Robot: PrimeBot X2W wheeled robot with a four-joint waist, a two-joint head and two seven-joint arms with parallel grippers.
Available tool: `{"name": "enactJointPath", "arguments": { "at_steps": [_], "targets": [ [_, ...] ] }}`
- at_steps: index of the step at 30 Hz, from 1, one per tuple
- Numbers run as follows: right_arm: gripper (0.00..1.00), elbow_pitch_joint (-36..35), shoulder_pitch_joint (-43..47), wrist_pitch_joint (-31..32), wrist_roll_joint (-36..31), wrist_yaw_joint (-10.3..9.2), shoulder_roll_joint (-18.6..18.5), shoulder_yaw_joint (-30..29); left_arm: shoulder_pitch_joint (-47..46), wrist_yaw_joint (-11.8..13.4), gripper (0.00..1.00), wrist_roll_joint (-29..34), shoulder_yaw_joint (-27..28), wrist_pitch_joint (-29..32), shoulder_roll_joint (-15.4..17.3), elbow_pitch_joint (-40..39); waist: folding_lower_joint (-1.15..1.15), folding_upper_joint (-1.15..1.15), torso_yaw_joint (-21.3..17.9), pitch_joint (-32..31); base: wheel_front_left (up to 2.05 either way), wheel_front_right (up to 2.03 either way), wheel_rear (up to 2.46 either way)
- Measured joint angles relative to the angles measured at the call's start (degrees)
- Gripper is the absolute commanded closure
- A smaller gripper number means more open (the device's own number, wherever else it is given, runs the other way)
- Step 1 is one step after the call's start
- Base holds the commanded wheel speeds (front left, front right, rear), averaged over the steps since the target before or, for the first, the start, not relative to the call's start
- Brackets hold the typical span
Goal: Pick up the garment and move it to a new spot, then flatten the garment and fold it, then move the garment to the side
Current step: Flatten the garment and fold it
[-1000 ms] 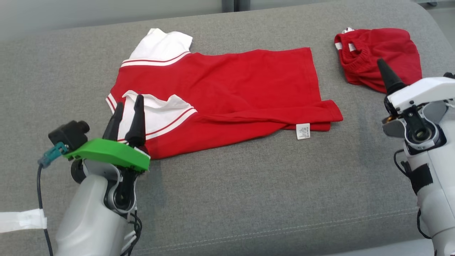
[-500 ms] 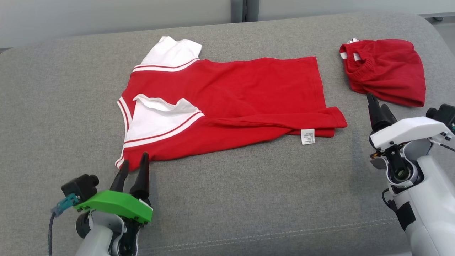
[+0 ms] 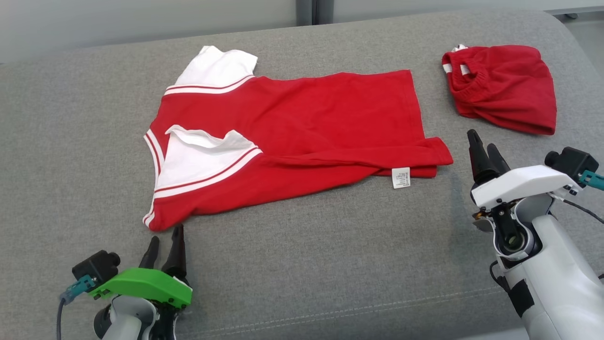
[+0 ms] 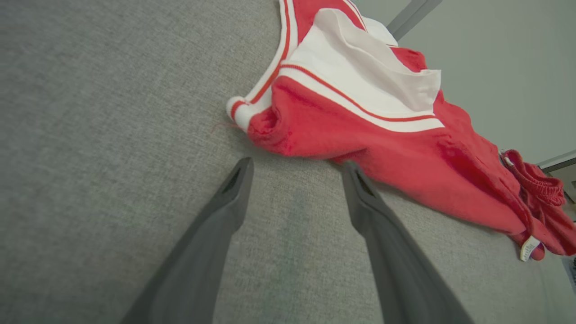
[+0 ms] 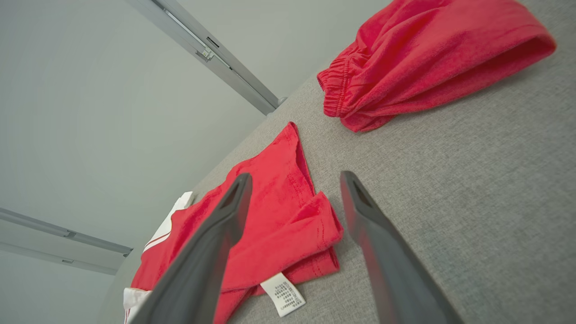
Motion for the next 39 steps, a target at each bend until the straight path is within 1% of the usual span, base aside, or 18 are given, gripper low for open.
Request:
{"name": "enactJointPath", "arguments": {
  "at_steps": [2,5,6,10,16,17,18,19,20,21,22,23,24,25,26,31,39],
  "targets": [
    [0.00,-0.5,0.0,-0.2,0.0,0.00,0.2,0.2,-0.2,0.0,0.00,-1.7,1.0,0.0,0.0,0.3,0.00,0.00,-0.4,0.3,0.00,0.00,0.00],
    [0.00,-1.1,0.0,-0.5,-0.1,-0.15,0.1,0.2,-1.7,0.0,0.00,-2.3,2.0,0.0,0.0,0.7,0.00,0.00,-1.1,0.8,0.00,0.00,0.00],
    [0.00,-1.2,0.0,-0.5,-0.2,-0.47,0.1,0.2,-2.3,0.1,0.00,-2.4,2.2,0.0,0.0,0.9,0.00,0.00,-1.3,1.0,0.00,0.00,0.00],
    [0.00,-1.9,0.4,-0.5,-0.3,-0.53,0.0,0.2,-3.9,0.5,0.00,-2.8,3.2,0.0,0.0,2.0,0.00,0.00,-2.1,1.8,0.00,0.00,0.00],
    [0.00,-2.5,1.0,-1.0,-0.3,-0.58,-0.3,-0.2,-5.3,0.6,0.00,-2.8,3.6,0.0,0.0,3.8,0.00,0.00,-3.1,2.9,0.00,0.00,0.00],
    [0.00,-2.6,1.1,-1.0,-0.3,-0.58,-0.4,-0.3,-5.6,0.6,0.05,-2.8,3.8,0.0,0.0,3.9,0.00,0.00,-3.1,3.0,0.00,0.00,0.00],
    [0.00,-2.6,1.1,-1.0,-0.3,-0.58,-0.4,-0.3,-5.6,0.6,0.05,-2.8,3.8,0.0,0.0,3.9,0.00,0.00,-3.1,3.0,0.00,0.00,0.00],
    [0.00,-2.7,1.2,-1.0,-0.3,-0.58,-0.4,-0.2,-5.8,0.6,0.11,-2.8,4.1,0.0,0.0,3.9,0.00,0.00,-3.1,3.0,0.00,0.00,0.00],
    [0.00,-2.8,1.3,-1.0,-0.3,-0.57,-0.4,-0.1,-6.0,0.6,0.25,-2.8,4.3,0.0,0.0,3.9,0.00,0.00,-3.0,3.0,0.00,0.00,0.00],
    [0.00,-2.9,1.5,-1.0,-0.3,-0.54,-0.4,0.0,-6.3,0.6,0.50,-2.8,4.4,-0.1,0.0,3.9,0.00,0.00,-3.0,3.1,0.00,0.00,0.00],
    [0.00,-2.9,1.8,-1.0,-0.3,-0.53,-0.4,0.0,-6.5,0.6,0.56,-2.8,4.3,-0.1,0.0,4.0,0.00,0.00,-2.8,3.1,0.00,0.00,0.00],
    [0.00,-2.9,2.2,-0.9,-0.4,-0.49,-0.5,0.3,-6.8,0.6,0.67,-2.8,4.2,-0.1,-0.1,4.1,0.00,0.00,-2.7,3.1,0.00,0.00,0.00],
    [0.00,-2.9,2.5,-0.9,-0.4,-0.45,-0.6,0.7,-7.1,0.5,0.73,-2.8,4.1,-0.1,-0.1,4.1,0.00,0.00,-2.4,3.1,0.00,0.00,0.00],
    [0.00,-2.8,2.8,-0.8,-0.5,-0.44,-0.6,1.2,-7.4,0.5,0.92,-2.8,4.1,-0.1,-0.1,4.1,0.00,0.00,-2.2,3.2,0.00,0.00,0.00],
    [0.00,-2.7,3.0,-0.4,-1.1,-0.44,-0.6,1.8,-7.6,0.5,1.00,-2.7,4.1,-0.1,-0.1,4.1,0.00,0.00,-2.0,3.2,0.00,0.00,0.00],
    [0.00,-1.5,3.3,0.2,-3.7,-0.45,-0.9,4.3,-8.5,0.3,1.00,-2.0,4.0,-0.4,-0.3,3.8,0.00,0.00,-0.8,3.4,0.00,0.00,0.00],
    [0.00,2.0,3.4,1.6,-5.6,-0.48,-1.0,7.0,-9.1,-0.9,1.00,-1.2,2.4,-0.4,-0.6,2.2,0.00,0.00,1.5,3.6,0.00,0.00,0.00]
  ]
}}
